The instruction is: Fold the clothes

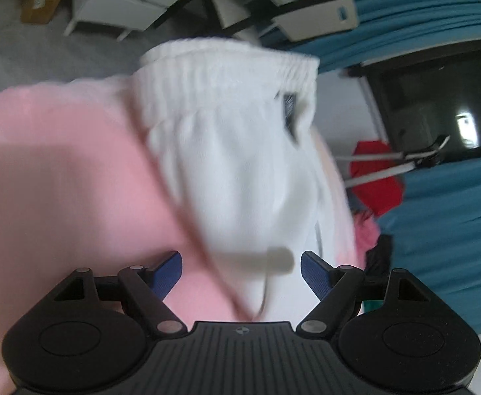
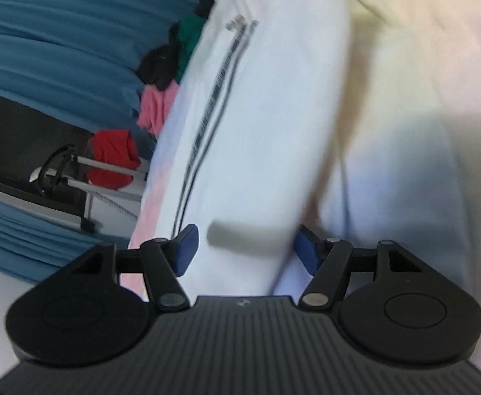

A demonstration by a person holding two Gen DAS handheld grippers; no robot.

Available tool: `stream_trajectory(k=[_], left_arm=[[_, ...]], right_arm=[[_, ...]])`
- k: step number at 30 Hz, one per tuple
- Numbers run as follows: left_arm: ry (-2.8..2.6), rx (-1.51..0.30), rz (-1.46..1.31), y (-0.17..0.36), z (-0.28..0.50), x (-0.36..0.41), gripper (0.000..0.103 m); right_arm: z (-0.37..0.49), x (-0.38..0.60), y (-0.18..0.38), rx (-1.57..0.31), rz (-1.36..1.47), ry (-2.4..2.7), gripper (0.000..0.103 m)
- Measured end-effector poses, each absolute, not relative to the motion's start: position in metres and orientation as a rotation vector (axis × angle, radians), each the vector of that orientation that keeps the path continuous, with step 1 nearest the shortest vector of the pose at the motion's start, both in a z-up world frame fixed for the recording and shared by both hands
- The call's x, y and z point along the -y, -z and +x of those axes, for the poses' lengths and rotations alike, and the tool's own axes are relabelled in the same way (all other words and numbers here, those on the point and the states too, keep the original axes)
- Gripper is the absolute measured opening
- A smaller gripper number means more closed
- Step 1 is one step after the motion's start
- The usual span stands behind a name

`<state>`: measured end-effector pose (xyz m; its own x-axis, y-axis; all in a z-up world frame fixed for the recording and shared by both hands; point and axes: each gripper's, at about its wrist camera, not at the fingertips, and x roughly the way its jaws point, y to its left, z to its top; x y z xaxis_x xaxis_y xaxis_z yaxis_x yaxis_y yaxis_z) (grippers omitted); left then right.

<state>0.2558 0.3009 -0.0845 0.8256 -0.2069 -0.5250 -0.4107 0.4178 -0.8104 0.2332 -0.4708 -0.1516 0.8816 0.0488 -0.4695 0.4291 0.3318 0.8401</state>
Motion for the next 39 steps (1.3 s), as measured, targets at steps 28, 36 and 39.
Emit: stream_trajectory(k=[28,36,39], left_arm=[[-0.239,-0.712,-1.062,-0.006,0.158,-0.382,0.01],[-0.191,-0.756,-0.971,0.047,0.096,-0.387,0.013],[-0.198,-0.743,-0.947,0.053,0.092,-0.382,0.02]], right_arm=[[0.167,0.497,0.122,-0.315,1.182,0.42,0.011],[0.131,0.499,0.14,-0.368,1.185,0.416,0.011],[0.126,0.501,0.147,-0.382,1.172,0.411,0.011]])
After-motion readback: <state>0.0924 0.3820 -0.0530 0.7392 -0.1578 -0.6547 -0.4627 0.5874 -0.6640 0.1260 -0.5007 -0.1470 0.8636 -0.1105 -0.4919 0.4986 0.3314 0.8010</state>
